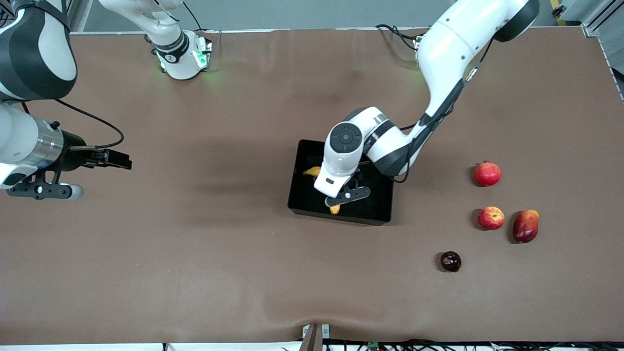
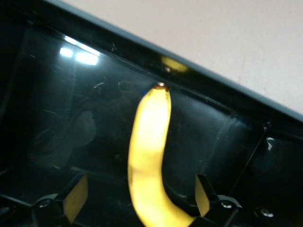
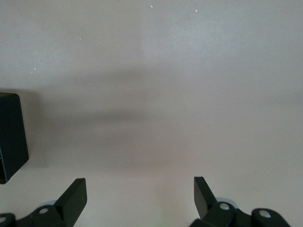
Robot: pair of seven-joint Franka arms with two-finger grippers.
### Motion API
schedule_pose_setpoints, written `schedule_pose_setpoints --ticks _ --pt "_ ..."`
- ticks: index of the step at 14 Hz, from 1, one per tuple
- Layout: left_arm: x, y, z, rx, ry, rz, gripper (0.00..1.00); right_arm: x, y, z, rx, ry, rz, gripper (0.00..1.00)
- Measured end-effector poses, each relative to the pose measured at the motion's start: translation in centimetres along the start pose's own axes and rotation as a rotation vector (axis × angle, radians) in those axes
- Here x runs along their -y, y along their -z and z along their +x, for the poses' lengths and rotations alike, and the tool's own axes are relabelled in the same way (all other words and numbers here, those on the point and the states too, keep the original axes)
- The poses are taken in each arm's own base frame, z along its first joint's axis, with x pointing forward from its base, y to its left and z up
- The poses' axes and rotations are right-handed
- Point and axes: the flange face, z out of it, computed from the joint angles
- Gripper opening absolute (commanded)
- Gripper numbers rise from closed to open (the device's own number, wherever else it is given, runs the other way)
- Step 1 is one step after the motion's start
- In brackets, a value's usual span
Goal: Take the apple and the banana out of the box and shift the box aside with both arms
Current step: 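Move the left gripper back into the tray above the banana, then close the left gripper on the banana's stem end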
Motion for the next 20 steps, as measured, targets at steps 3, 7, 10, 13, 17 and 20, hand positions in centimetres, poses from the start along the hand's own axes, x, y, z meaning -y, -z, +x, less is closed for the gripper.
schedule_pose_setpoints --ticks 3,7,10,13,17,20 --pt "0.0 -2.3 -0.1 0.016 0.002 -0.006 1.00 0.0 -0.1 0.1 0.002 0.000 0.000 1.00" --pt "0.2 -4.1 -0.2 0.032 -0.002 -0.001 0.89 0.0 -0.1 0.1 0.002 0.000 0.000 1.00" --pt "0.3 -4.9 -0.3 0.041 -0.016 0.004 0.56 0.0 -0.1 0.1 0.002 0.000 0.000 1.00" --pt "0.3 -5.1 -0.3 0.043 -0.019 0.004 0.27 0.0 -0.1 0.1 0.002 0.000 0.000 1.00" --pt "0.2 -4.9 -0.1 0.039 -0.027 -0.001 0.00 0.0 -0.1 0.1 0.002 0.000 0.000 1.00" --pt "-0.1 -4.3 0.3 0.030 -0.023 -0.014 0.00 0.0 -0.1 0.1 0.002 0.000 0.000 1.00"
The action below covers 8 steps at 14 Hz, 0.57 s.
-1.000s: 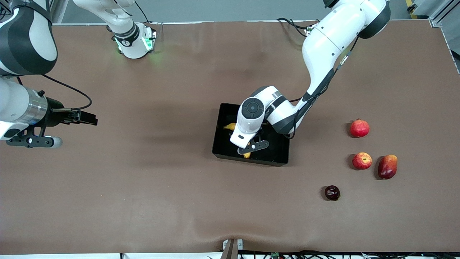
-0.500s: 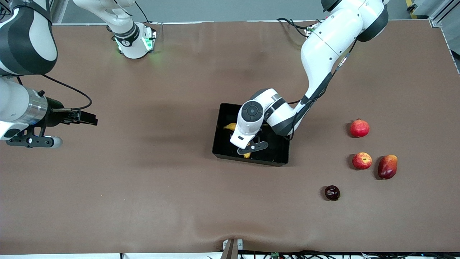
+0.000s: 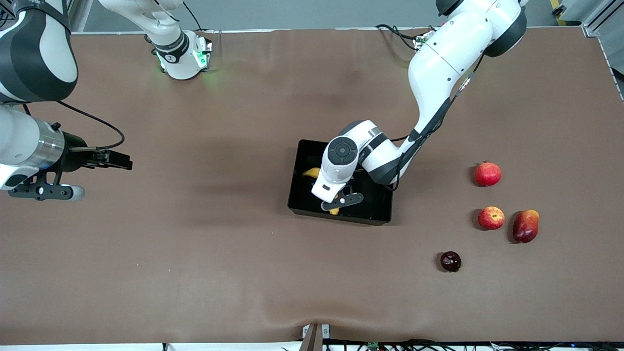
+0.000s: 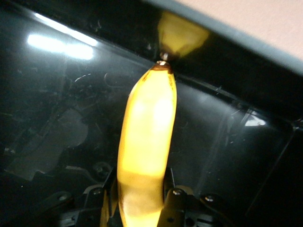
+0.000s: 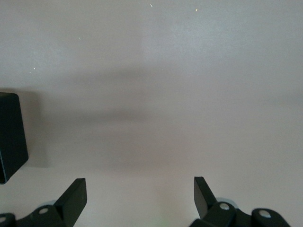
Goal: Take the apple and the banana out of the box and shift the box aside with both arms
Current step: 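Close the left gripper on the banana's stem end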
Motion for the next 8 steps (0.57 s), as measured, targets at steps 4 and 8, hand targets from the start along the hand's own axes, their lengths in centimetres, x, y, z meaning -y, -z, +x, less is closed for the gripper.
schedule_pose_setpoints --ticks 4,8 --pt "-0.6 1.6 0.7 -0.020 0.006 -0.026 0.00 0.0 0.0 0.0 0.000 0.000 0.000 1.00" --pt "-0.4 4.3 1.5 -0.043 0.016 -0.030 0.00 0.0 0.0 0.0 0.000 0.000 0.000 1.00"
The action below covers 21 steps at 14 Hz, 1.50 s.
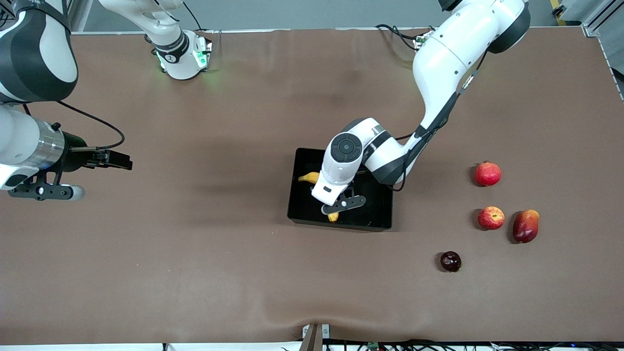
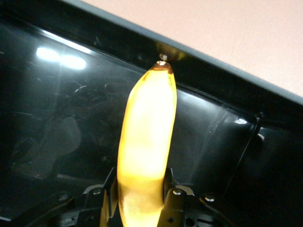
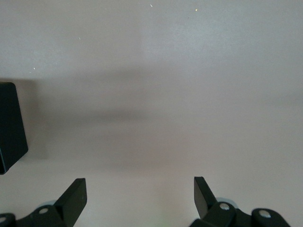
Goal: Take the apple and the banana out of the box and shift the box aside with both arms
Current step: 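Close the left gripper on the banana's stem end, then lift the banana with the left gripper while the right gripper reaches the tray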
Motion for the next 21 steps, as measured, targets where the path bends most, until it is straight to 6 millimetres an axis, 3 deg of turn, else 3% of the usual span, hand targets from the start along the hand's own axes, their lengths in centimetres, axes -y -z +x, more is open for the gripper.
schedule_pose_setpoints --ticks 4,7,9,11,13,15,18,21 --pt "-0.1 2.9 0.0 0.007 0.022 0.000 0.00 0.0 -0.1 0.1 -0.004 0.000 0.001 1.00" --pt "0.4 7.2 1.0 0.003 0.061 -0.012 0.00 0.1 -0.6 0.8 -0.017 0.001 0.004 1.00" --pt "2.1 10.9 3.0 0.011 0.122 -0.029 0.00 1.1 -1.5 1.9 -0.045 0.013 0.010 1.00" --pt "4.8 14.5 5.1 0.019 0.141 -0.018 0.00 3.3 -3.2 2.9 -0.055 0.041 0.013 1.00" --pt "7.4 16.7 6.5 0.035 0.091 0.017 0.00 5.4 -5.0 3.8 -0.058 0.067 0.012 1.00" --pt "9.9 17.1 7.4 0.073 0.013 0.073 0.00 7.4 -7.1 4.9 -0.074 0.091 0.015 1.00" --pt "14.8 15.4 9.4 0.130 -0.105 0.122 0.00 9.5 -9.5 6.0 -0.080 0.112 0.040 1.00" --pt "21.1 14.6 12.1 0.167 -0.173 0.139 0.00 14.4 -12.5 5.1 -0.036 0.178 0.025 1.00"
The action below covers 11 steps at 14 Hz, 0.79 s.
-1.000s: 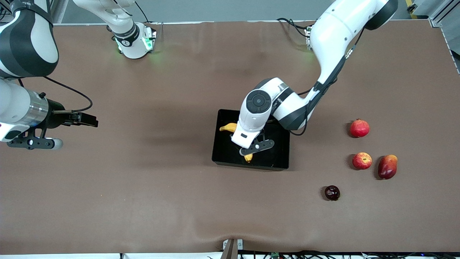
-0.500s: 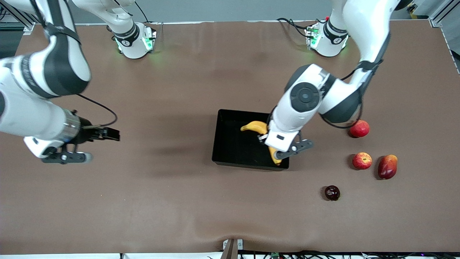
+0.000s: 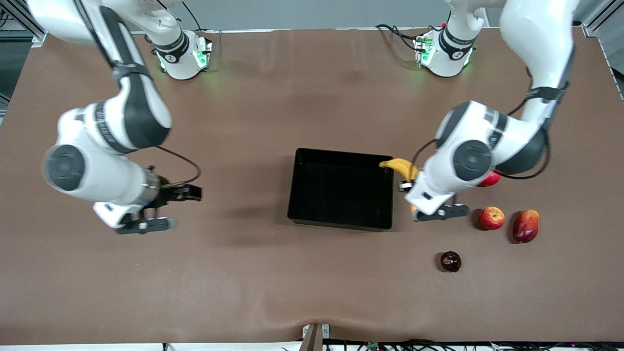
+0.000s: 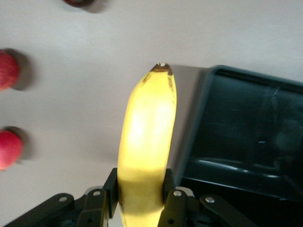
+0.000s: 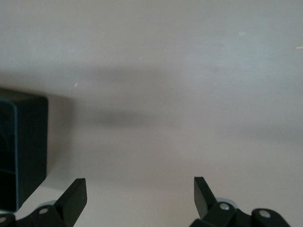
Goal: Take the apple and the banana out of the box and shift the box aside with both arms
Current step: 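Lift the banana with the left gripper while the right gripper reaches the tray, then lower the banana beside the apples while the right gripper grips the tray rim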
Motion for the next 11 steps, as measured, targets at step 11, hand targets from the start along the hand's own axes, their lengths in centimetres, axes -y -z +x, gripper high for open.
schedule_pose_setpoints --ticks 11 --pt "14.0 -10.9 1.5 -0.059 -0.042 0.135 0.00 20.1 -15.1 -1.7 -0.062 -0.021 -0.005 1.00"
